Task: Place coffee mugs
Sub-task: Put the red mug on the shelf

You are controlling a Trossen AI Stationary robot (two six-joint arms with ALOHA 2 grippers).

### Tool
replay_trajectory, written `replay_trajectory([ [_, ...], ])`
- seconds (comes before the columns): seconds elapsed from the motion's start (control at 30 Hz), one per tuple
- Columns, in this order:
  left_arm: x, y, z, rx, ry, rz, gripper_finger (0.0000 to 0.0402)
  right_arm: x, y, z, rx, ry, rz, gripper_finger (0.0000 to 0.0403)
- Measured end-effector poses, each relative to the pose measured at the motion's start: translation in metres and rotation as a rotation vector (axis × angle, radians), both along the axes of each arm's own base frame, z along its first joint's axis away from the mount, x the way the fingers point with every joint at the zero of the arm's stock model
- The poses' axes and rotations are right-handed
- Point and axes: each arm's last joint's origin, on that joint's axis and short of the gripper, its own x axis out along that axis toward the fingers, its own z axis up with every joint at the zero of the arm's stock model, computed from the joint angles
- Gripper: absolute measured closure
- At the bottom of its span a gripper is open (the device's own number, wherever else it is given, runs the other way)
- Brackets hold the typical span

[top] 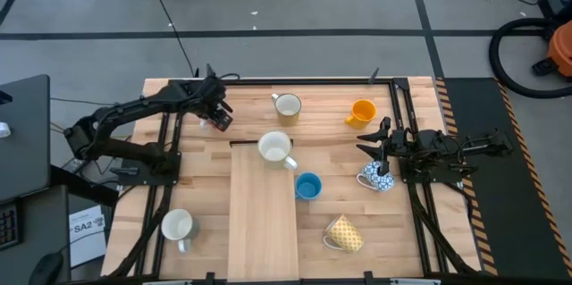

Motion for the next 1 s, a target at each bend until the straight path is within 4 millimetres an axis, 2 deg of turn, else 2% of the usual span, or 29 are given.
replay_trajectory([
  [0.5, -0.006, -0.003, -0.02, 0.005, 0.044, 0.007, 0.0198, 0.0, 0.0, 0.0, 0.0, 0.0, 0.0, 0.027],
  [0.6, -0.006, -0.003, -0.02, 0.007, 0.042, 0.006, 0.0216, 0.0, 0.0, 0.0, 0.0, 0.0, 0.0, 0.027],
  [1.0, -0.005, -0.003, -0.02, 0.007, 0.042, 0.004, 0.033, 0.0, 0.0, 0.0, 0.0, 0.0, 0.0, 0.027],
])
